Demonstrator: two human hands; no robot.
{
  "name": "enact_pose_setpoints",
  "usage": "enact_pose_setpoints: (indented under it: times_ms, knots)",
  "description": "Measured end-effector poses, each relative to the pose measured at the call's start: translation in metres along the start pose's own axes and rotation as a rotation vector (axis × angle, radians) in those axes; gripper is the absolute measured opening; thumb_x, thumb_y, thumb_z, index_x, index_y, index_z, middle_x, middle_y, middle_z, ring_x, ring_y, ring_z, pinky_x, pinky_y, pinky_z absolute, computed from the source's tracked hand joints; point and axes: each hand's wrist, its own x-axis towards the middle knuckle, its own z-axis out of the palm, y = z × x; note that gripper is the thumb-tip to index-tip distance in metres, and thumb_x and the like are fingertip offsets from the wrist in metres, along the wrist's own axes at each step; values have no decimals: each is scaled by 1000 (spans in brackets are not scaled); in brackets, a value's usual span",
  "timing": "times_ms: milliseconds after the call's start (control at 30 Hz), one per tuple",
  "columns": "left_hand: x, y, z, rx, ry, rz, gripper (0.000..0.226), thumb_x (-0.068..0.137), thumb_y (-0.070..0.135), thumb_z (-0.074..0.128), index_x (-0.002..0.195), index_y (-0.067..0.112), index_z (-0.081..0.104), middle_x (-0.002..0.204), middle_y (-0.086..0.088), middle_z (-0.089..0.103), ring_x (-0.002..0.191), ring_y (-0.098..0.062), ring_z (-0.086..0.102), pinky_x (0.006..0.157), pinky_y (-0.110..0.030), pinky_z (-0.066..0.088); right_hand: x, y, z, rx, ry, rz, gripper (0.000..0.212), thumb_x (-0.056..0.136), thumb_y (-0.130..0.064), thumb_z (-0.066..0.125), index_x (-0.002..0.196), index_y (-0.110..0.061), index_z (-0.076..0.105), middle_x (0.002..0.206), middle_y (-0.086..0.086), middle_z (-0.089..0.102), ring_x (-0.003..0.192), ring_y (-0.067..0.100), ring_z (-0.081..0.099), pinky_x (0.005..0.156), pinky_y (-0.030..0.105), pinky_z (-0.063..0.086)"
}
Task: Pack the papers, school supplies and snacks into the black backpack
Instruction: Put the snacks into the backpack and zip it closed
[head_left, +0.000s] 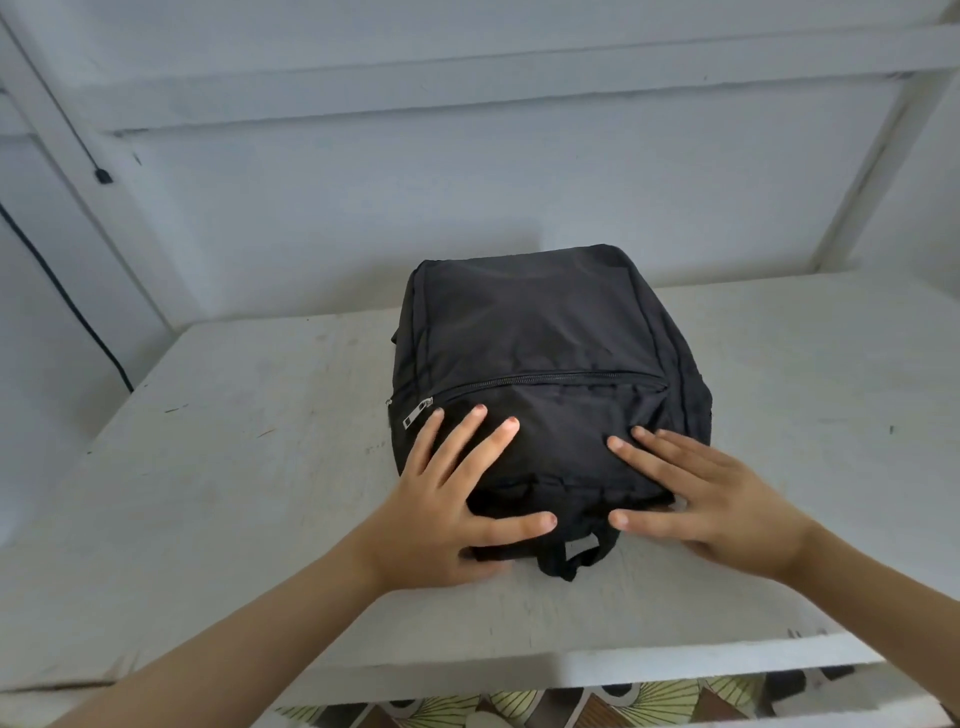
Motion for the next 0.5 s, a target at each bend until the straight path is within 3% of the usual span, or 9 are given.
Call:
enact_pose_setpoints:
  times_ms: [100,233,300,400,500]
  knots:
    - [3,1,2,43,0,10,55,88,47,59,135,40,31,143,-22,31,133,-45,31,101,-62,33,7,0,1,2,45,14,56,95,-8,48,139,-39,30,133,21,52,117,37,56,92,47,51]
    - [10,-6,-3,72,46,88,45,93,35,57,134,41,38,132,-22,52,122,-39,49,85,-52,51,19,3,-8,13,115,38,51,100,-6,42,135,-42,34,113,20,65,96,35,67,79,37,56]
    - [15,-11,-7,47,54,108,46,98,25,49,139,40,35,125,-21,58,115,-35,56,81,-47,54,28,10,-12,-9,160,43,56,98,-3,43,135,-43,35,107,14,60,82,31,65,70,31,52]
    - [31,-24,-22,-16,136,64,56,98,9,42,145,35,26,120,-19,62,107,-31,63,84,-42,54,48,26,-21,-52,247,68,57,97,-2,39,135,-44,33,103,8,49,76,28,57,70,33,45]
    - [63,-47,-45,-37,296,8,79,86,-9,52,148,29,20,115,-13,65,100,-20,65,90,-25,49,79,52,-47,-96,363,104,59,96,0,29,135,-43,30,97,11,50,68,30,52,64,34,42]
